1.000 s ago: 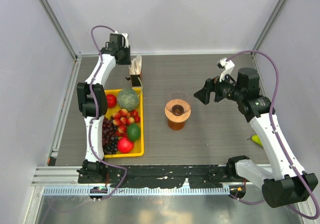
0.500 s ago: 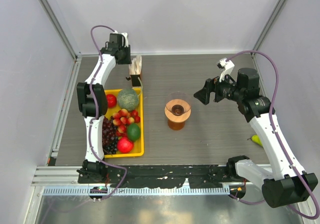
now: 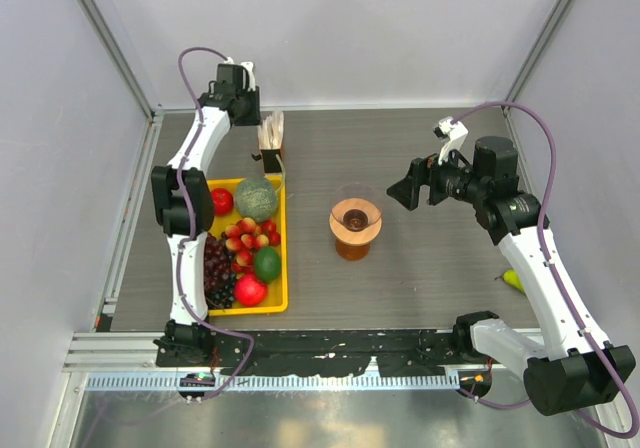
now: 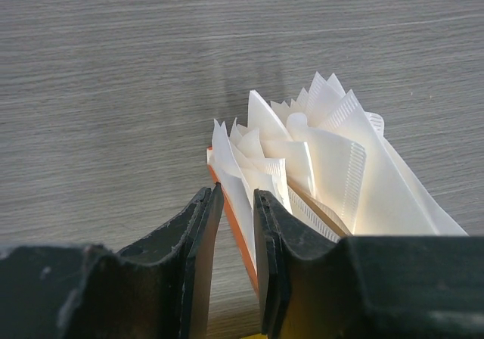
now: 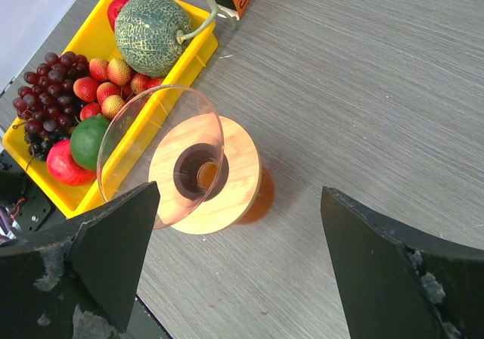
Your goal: Place the coffee filter in the dripper
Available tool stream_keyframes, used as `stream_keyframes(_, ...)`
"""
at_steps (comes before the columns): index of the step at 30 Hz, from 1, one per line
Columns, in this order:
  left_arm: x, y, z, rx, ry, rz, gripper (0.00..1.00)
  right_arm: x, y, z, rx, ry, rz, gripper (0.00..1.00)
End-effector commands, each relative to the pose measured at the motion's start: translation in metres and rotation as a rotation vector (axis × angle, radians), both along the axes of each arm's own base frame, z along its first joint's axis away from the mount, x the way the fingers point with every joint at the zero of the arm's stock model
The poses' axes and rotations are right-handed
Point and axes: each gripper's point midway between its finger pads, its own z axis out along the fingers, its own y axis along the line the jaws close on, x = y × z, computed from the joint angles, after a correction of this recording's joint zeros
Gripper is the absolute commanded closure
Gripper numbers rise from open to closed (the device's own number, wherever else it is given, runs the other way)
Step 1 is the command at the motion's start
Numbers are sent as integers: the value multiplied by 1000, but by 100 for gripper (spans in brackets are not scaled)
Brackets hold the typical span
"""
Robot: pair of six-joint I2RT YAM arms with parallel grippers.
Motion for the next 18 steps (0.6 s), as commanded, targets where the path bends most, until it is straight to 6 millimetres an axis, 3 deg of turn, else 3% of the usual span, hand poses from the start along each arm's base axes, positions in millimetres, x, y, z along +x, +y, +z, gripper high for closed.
stream_keyframes(1, 6, 3, 59, -1, -138, 8, 68, 3, 3, 15, 21, -56, 12, 5)
stream_keyframes(18, 3, 1, 31, 0, -76, -9, 66, 4, 1, 15, 22, -52, 3, 6)
